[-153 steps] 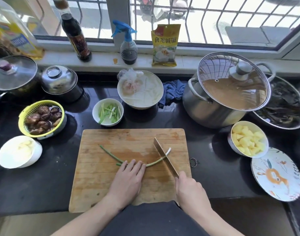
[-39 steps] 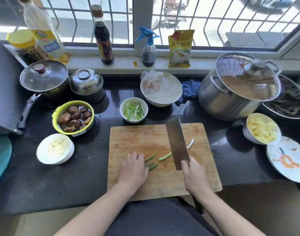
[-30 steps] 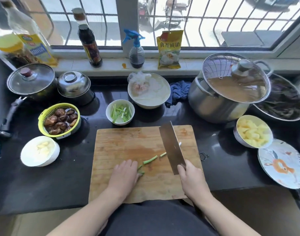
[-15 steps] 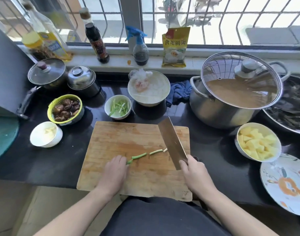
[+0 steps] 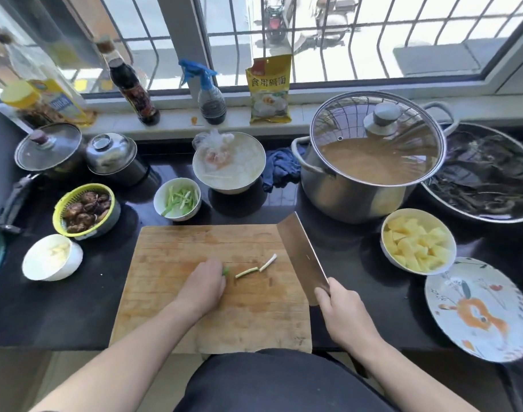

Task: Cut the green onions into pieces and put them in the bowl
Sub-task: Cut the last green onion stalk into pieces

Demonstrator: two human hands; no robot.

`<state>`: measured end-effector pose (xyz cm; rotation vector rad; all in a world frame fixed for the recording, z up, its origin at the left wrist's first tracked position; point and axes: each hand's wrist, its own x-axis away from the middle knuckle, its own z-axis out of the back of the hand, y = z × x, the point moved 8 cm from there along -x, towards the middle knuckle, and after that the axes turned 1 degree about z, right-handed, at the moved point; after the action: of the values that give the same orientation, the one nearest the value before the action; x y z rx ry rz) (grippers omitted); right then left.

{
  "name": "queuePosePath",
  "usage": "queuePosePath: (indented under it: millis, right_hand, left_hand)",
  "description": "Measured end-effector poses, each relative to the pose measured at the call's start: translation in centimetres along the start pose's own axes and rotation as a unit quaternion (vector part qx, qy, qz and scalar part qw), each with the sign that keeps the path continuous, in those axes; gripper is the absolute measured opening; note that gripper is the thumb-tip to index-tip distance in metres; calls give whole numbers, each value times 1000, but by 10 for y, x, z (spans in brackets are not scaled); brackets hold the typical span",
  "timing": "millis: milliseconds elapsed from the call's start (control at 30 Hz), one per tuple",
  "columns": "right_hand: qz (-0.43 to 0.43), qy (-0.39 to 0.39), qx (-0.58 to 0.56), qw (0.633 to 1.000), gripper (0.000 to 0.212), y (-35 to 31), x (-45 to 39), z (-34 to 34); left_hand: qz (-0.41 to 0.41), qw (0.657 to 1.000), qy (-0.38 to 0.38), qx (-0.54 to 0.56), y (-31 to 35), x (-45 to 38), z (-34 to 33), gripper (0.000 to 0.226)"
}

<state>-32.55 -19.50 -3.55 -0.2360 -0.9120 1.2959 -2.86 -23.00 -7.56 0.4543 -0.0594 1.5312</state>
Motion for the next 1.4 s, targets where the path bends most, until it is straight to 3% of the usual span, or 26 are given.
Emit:
queuePosePath:
  millis: [67, 167, 300, 400, 533, 633, 833, 1000, 1133, 1233, 1300, 1400]
  right_hand:
    - [-1, 1, 1, 1000, 30, 3, -1, 2]
    - [2, -1, 12, 1000, 28, 6, -1, 4]
    - [-1, -2, 10, 1000, 30, 8, -3, 7]
    - [-8, 1, 0, 1000, 31, 12, -5, 10]
    - [-23, 4, -16, 1000, 31, 17, -6, 14]
    - [-33, 1, -10, 999, 30, 19, -8, 15]
    - [-30, 5, 2, 1000, 31, 20, -12, 17]
    - [-35, 7, -10, 999, 32, 12, -17, 11]
    - [-33, -7, -22, 999, 30, -6, -25, -4]
    - [-24, -17, -21, 999, 28, -29, -32, -19]
    - [-8, -14, -4, 1000, 28, -46, -33, -26]
    - [4, -3, 15, 1000, 29, -69, -29, -35]
  left_hand:
    - [-3, 997, 32, 74, 18, -11, 10, 6]
    - [-45, 996, 17, 78, 55, -24, 7, 7]
    - [-81, 993, -13, -90, 67, -30, -15, 12]
    - [-96, 986, 2, -135, 65, -26, -16, 21]
    - [37, 996, 15, 79, 60, -40, -7, 16]
    - [23, 989, 28, 144, 93, -57, -2, 22]
    - [-106, 992, 49, -56, 130, -43, -32, 15]
    - [-163, 981, 51, -89, 110, -25, -27, 20]
    - [-17, 995, 84, 53, 43, -38, 26, 23]
    - [107, 970, 157, 151, -33, -71, 91, 30]
    - [153, 966, 164, 130, -72, -102, 128, 31]
    - [174, 974, 117, 86, -102, -140, 141, 28]
